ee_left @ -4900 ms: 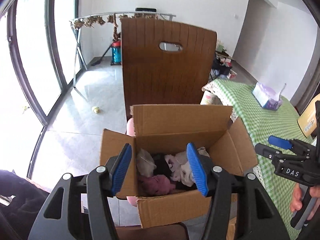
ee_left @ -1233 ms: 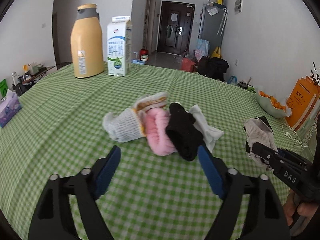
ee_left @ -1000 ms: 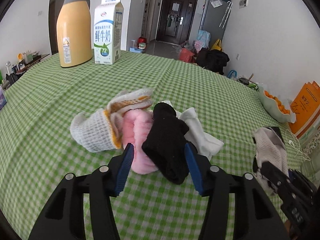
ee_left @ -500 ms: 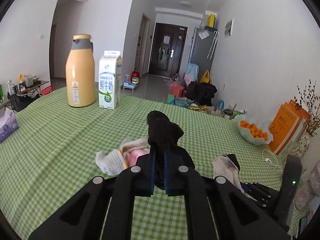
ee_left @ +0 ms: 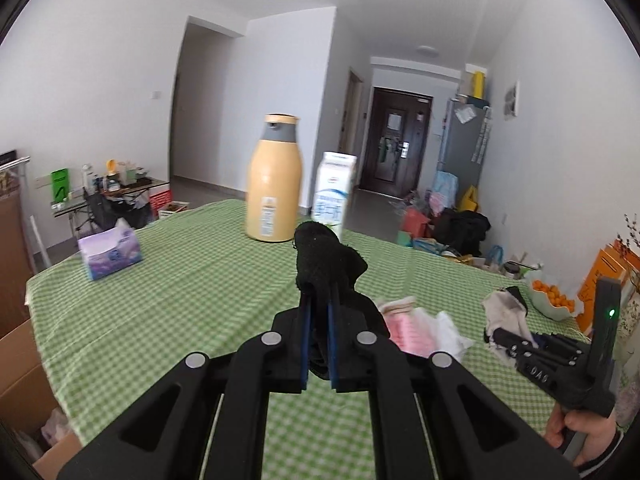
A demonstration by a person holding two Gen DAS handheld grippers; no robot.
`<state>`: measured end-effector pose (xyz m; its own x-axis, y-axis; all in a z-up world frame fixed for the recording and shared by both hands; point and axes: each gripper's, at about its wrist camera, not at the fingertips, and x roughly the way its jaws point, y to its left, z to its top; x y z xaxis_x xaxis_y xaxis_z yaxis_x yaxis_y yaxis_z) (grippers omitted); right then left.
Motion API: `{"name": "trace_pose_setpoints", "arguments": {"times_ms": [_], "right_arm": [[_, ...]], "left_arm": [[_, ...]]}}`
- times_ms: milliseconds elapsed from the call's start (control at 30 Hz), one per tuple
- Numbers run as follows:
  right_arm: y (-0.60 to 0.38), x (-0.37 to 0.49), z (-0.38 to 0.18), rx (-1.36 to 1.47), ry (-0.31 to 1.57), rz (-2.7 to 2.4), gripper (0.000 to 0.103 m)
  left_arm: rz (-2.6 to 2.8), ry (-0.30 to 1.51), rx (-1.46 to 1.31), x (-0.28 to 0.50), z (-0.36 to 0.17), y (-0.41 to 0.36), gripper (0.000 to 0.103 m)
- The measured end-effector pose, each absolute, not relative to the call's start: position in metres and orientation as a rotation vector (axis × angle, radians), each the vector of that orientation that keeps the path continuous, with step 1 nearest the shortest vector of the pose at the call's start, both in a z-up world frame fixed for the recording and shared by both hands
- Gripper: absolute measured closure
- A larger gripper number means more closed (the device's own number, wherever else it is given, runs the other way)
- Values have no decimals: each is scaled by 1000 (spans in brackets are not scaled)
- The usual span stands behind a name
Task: Organize soft objects
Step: 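Carry the grey sock and black sock with both tools to the box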
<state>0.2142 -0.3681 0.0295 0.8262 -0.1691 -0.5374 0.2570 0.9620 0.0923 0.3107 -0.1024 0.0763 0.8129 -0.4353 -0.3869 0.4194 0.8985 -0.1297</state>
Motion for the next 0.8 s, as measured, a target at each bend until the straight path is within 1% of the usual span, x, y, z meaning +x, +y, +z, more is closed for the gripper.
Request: {"name": "trace_pose_setpoints", "arguments": {"times_ms": [400,800], "right_arm": [[-258,287,46,57,599,-22,81],[-97,355,42,-71,629,251,81]], "left_arm": [[-208,433,-162,316,68,50,99],[102,479,-255,302,40,207,99]]}}
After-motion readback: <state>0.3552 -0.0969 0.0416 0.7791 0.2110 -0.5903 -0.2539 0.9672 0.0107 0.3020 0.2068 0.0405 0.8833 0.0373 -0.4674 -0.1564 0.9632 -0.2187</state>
